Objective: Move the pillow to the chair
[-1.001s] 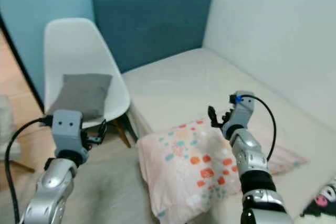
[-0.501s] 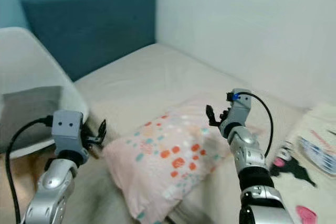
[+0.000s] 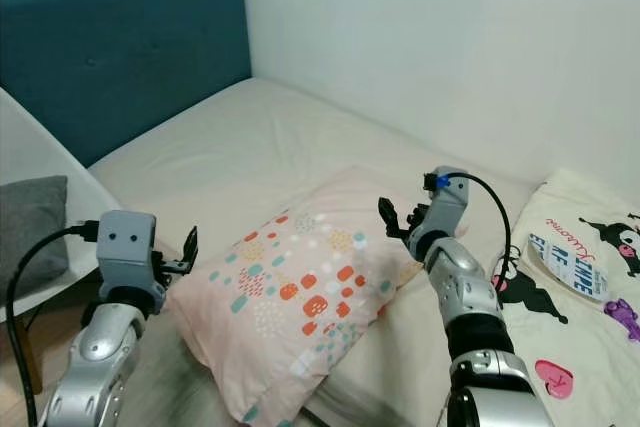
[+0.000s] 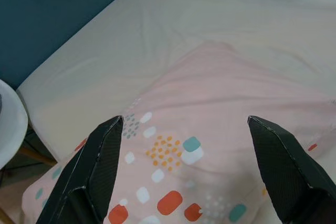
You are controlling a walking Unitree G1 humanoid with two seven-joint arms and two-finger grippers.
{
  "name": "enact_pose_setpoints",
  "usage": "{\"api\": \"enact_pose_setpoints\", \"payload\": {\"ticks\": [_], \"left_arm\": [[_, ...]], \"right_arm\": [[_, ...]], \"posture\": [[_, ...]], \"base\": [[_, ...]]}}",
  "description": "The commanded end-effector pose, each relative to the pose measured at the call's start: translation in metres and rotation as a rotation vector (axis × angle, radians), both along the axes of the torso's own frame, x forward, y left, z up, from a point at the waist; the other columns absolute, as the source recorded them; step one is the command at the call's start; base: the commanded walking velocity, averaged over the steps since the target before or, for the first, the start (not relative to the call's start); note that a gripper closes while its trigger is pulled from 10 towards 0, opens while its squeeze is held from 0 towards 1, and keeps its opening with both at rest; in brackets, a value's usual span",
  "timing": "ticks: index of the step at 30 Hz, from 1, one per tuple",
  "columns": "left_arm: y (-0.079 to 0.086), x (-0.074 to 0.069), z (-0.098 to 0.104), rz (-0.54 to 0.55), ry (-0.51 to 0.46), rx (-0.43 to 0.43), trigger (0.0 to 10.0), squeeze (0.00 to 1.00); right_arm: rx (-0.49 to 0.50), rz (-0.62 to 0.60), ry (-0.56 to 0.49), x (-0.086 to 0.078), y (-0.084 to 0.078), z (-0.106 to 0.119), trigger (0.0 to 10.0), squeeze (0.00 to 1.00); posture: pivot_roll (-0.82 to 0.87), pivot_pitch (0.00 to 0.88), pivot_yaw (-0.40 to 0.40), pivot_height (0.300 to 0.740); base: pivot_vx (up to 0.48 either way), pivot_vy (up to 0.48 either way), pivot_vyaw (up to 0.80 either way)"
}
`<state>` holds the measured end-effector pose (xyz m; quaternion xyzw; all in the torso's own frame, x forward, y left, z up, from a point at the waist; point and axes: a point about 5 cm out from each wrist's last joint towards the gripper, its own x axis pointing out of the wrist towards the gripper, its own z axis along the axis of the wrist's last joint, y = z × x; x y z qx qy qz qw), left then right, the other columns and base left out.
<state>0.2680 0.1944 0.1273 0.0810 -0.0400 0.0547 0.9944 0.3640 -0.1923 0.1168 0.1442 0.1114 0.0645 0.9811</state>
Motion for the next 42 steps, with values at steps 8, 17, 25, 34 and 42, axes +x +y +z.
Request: {"api": "enact_pose_setpoints", "payload": {"ticks": [8,17,25,34,42], "left_arm": [[0.004,-0.002,-0.006,0.012,0.025,0.005,10.0,0.0],[0.003,-0.002,-0.006,0.008,0.024,0.007,10.0,0.0],[0.002,-0.002,-0.006,0.001,0.024,0.011,10.0,0.0],[0.002,-0.002,-0.004,-0.002,0.021,0.02,10.0,0.0],[0.009,-0.01,0.005,-0.019,0.006,0.116,10.0,0.0]], "right_arm": [[0.149,-0.077,0.072,-0.001,-0.011,-0.009,10.0,0.0],[0.264,-0.111,0.135,-0.005,-0.022,-0.018,10.0,0.0],[0.344,-0.12,0.159,-0.007,-0.028,-0.021,10.0,0.0],[0.413,-0.095,0.162,-0.006,-0.023,-0.024,10.0,0.0],[0.49,-0.143,0.197,-0.01,-0.021,-0.038,10.0,0.0]], "posture": [[-0.01,0.0,-0.088,0.685],[-0.01,0.0,-0.088,0.645],[-0.01,0.0,-0.088,0.61],[0.0,0.0,-0.082,0.58],[0.03,0.0,-0.073,0.545]], "base": [[0.0,0.0,0.0],[0.0,0.0,0.0],[0.0,0.0,0.0],[0.0,0.0,0.0],[0.0,0.0,0.0]]}}
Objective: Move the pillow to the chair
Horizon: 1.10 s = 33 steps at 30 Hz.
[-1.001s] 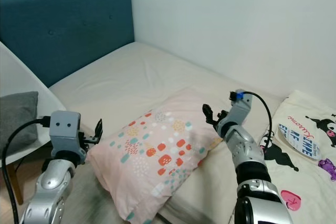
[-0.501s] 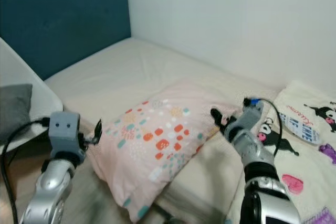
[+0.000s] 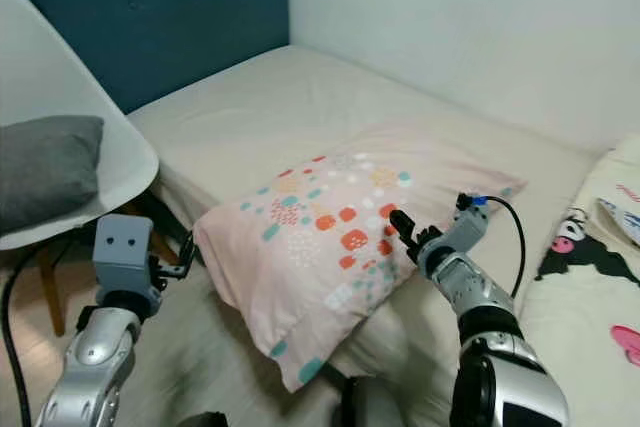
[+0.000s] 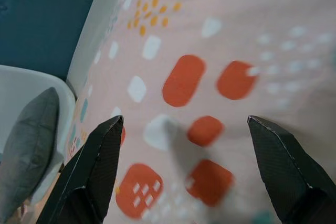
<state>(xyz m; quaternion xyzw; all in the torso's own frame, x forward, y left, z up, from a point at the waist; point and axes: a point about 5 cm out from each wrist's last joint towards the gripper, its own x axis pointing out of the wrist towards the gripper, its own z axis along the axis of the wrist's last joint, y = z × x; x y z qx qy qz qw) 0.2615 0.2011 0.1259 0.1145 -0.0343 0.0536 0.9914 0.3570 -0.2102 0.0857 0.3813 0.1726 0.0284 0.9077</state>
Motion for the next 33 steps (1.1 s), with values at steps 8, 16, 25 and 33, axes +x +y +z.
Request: {"api": "enact_pose_setpoints", "payload": {"ticks": [8,16,25,33], "left_arm": [[0.018,-0.014,0.017,-0.003,-0.014,0.099,10.0,0.0],[0.027,-0.02,0.028,-0.014,-0.01,0.15,10.0,0.0],[0.029,-0.019,0.039,-0.026,-0.022,0.173,10.0,0.0],[0.029,-0.017,0.046,-0.032,-0.03,0.177,10.0,0.0]], "right_arm": [[0.017,-0.144,0.061,-0.006,-0.014,-0.011,10.0,0.0],[0.022,-0.242,0.086,-0.01,-0.025,-0.016,10.0,0.0],[0.013,-0.322,0.121,-0.016,-0.033,-0.022,10.0,0.0],[-0.169,-0.441,0.168,-0.019,-0.069,-0.009,10.0,0.0]], "posture": [[0.05,0.0,-0.064,0.515],[0.06,0.004,-0.042,0.475],[0.06,0.03,-0.039,0.44],[0.03,0.05,-0.041,0.405]], "base": [[0.0,0.0,0.0],[0.0,0.0,0.0],[0.0,0.0,0.0],[0.0,0.0,0.0]]}}
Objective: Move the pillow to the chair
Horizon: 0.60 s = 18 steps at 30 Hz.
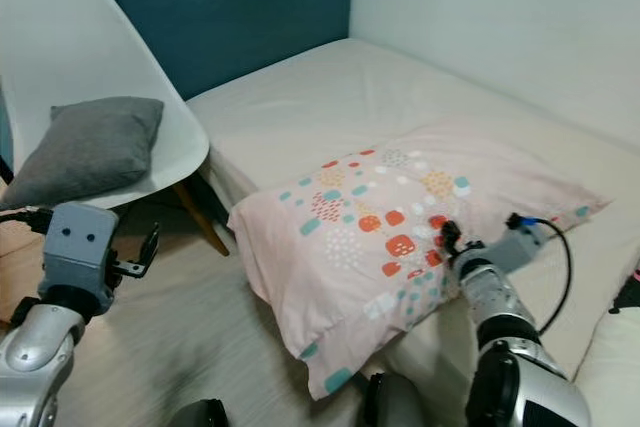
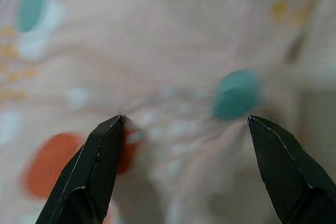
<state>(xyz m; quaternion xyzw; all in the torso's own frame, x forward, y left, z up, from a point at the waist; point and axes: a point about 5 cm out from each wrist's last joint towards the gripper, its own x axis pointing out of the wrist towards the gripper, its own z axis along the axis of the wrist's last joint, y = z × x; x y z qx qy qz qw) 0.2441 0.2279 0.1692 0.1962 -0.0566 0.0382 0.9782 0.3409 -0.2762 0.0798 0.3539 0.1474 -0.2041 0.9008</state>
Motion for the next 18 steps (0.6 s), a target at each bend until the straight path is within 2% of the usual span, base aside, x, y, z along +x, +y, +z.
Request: {"api": "enact_pose_setpoints", "payload": {"ticks": [1,8,10,12,14,18], "left_arm": [[0.002,0.001,0.003,-0.006,0.002,0.008,10.0,0.0],[0.0,0.004,0.003,-0.013,0.001,0.01,10.0,0.0],[-0.001,0.004,0.004,-0.013,0.0,0.011,10.0,0.0],[-0.004,0.005,0.005,-0.017,-0.004,0.026,10.0,0.0],[-0.005,0.004,0.006,-0.025,-0.006,0.055,10.0,0.0],[-0.003,0.003,0.008,-0.029,-0.005,0.077,10.0,0.0]], "right_arm": [[-0.057,0.001,0.06,-0.003,-0.004,-0.003,10.0,0.0],[-0.047,0.03,0.083,-0.003,0.002,-0.006,10.0,0.0],[-0.004,0.049,0.062,-0.003,0.007,-0.008,10.0,0.0],[0.138,0.126,-0.053,0.005,0.027,-0.006,10.0,0.0],[0.221,0.199,-0.131,0.01,0.046,-0.003,10.0,0.0],[0.248,0.201,-0.117,0.009,0.054,-0.008,10.0,0.0]], "posture": [[0.02,0.049,-0.043,0.4],[0.02,0.045,-0.051,0.375],[0.01,0.041,-0.05,0.365],[0.02,0.037,-0.044,0.355],[0.03,0.036,-0.044,0.345],[0.04,0.037,-0.038,0.335]], "base": [[0.0,0.0,0.0],[0.0,0.0,0.0],[0.0,0.0,0.0],[0.0,0.0,0.0],[0.0,0.0,0.0],[0.0,0.0,0.0]]}}
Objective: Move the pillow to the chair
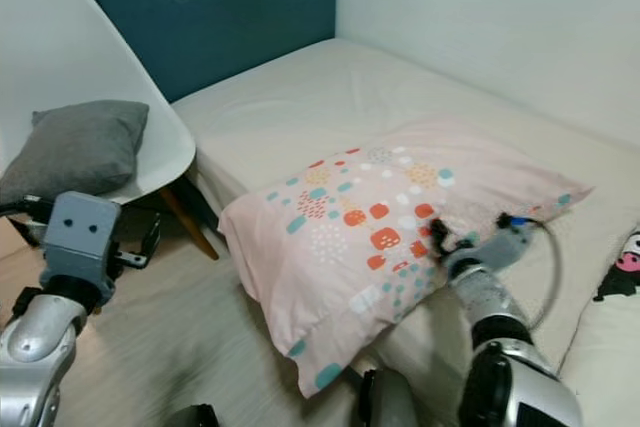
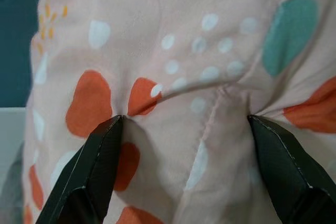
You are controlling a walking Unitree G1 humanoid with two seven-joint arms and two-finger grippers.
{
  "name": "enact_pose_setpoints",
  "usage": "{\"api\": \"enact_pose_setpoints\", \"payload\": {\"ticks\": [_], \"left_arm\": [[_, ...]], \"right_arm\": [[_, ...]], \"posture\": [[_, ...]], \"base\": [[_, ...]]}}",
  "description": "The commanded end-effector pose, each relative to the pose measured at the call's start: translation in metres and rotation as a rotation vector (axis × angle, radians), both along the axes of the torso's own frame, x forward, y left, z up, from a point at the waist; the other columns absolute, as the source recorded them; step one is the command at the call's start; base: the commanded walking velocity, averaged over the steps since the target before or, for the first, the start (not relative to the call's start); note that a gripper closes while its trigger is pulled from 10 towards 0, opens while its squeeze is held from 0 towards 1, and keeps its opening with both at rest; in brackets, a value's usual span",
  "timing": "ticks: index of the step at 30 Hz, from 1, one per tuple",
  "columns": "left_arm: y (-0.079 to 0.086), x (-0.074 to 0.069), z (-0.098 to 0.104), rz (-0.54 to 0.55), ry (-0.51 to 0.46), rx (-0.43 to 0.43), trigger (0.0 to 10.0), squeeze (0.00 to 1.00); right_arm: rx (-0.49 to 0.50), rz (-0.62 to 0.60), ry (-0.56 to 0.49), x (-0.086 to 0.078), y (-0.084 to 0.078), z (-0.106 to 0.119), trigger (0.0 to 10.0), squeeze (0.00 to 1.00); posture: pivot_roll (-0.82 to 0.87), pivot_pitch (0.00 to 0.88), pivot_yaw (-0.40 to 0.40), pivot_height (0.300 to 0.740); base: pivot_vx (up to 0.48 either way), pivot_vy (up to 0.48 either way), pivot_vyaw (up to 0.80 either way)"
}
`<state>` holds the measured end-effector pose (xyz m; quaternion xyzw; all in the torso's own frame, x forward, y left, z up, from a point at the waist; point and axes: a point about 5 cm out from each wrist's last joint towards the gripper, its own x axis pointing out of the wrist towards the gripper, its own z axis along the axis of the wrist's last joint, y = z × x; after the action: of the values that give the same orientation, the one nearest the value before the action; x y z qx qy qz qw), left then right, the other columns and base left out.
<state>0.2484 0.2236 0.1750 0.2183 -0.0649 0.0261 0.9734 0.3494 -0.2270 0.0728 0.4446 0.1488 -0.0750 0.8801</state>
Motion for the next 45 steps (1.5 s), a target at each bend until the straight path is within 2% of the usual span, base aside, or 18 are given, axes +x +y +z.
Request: {"api": "enact_pose_setpoints", "payload": {"ticks": [1,7,16,17,29,35,38,41,43,44,45], "left_arm": [[0.002,-0.001,0.002,-0.004,0.006,0.035,10.0,0.0],[0.001,-0.003,0.002,-0.013,0.014,0.048,10.0,0.0],[0.001,-0.004,0.005,-0.023,0.023,0.071,10.0,0.0],[0.001,-0.005,0.005,-0.023,0.027,0.078,10.0,0.0],[0.006,-0.014,0.005,-0.01,0.053,0.095,10.0,0.0],[0.008,-0.014,0.005,-0.005,0.056,0.099,10.0,0.0],[0.007,-0.013,0.004,-0.006,0.055,0.094,10.0,0.0],[0.006,-0.012,0.004,-0.004,0.053,0.087,10.0,0.0],[0.005,-0.009,0.003,0.0,0.047,0.067,10.0,0.0],[0.005,-0.009,0.003,0.0,0.047,0.067,10.0,0.0],[0.005,-0.007,0.003,0.007,0.039,0.039,10.0,0.0]], "right_arm": [[0.028,-0.004,0.034,-0.001,0.006,-0.006,10.0,0.0],[0.042,-0.002,0.097,-0.005,0.014,-0.016,10.0,0.0],[0.059,0.01,0.071,0.004,0.027,-0.008,10.0,0.0],[0.067,0.018,0.051,0.008,0.031,-0.003,0.0,0.0],[0.027,0.058,0.047,0.014,0.045,0.003,0.0,0.0],[0.01,0.058,0.012,0.019,0.043,0.011,0.0,0.0],[-0.029,0.086,-0.066,0.026,0.041,0.026,0.0,0.0],[-0.013,0.101,-0.127,0.031,0.042,0.037,0.0,0.0],[-0.009,0.123,-0.24,0.039,0.04,0.056,0.0,0.0],[-0.009,0.123,-0.24,0.039,0.04,0.056,0.0,0.0],[-0.012,0.142,-0.305,0.043,0.04,0.069,0.0,0.0]], "posture": [[0.04,0.037,-0.038,0.335],[0.05,0.042,-0.026,0.335],[0.08,0.07,-0.009,0.335],[0.09,0.08,-0.008,0.335],[0.13,0.105,-0.014,0.335],[0.12,0.094,-0.014,0.335],[0.12,0.082,-0.012,0.335],[0.12,0.074,-0.013,0.335],[0.11,0.054,-0.016,0.34],[0.11,0.054,-0.016,0.34],[0.1,0.038,-0.021,0.345]], "base": [[0.0,0.0,0.0],[0.0,0.0,0.0],[0.0,0.0,0.0],[0.0,0.0,0.0],[0.0,0.0,0.0],[0.0,0.0,0.0],[0.0,0.0,0.0],[0.0,0.0,0.0],[0.0,0.0,0.0],[0.0,0.0,0.0],[0.0,0.0,0.0]]}}
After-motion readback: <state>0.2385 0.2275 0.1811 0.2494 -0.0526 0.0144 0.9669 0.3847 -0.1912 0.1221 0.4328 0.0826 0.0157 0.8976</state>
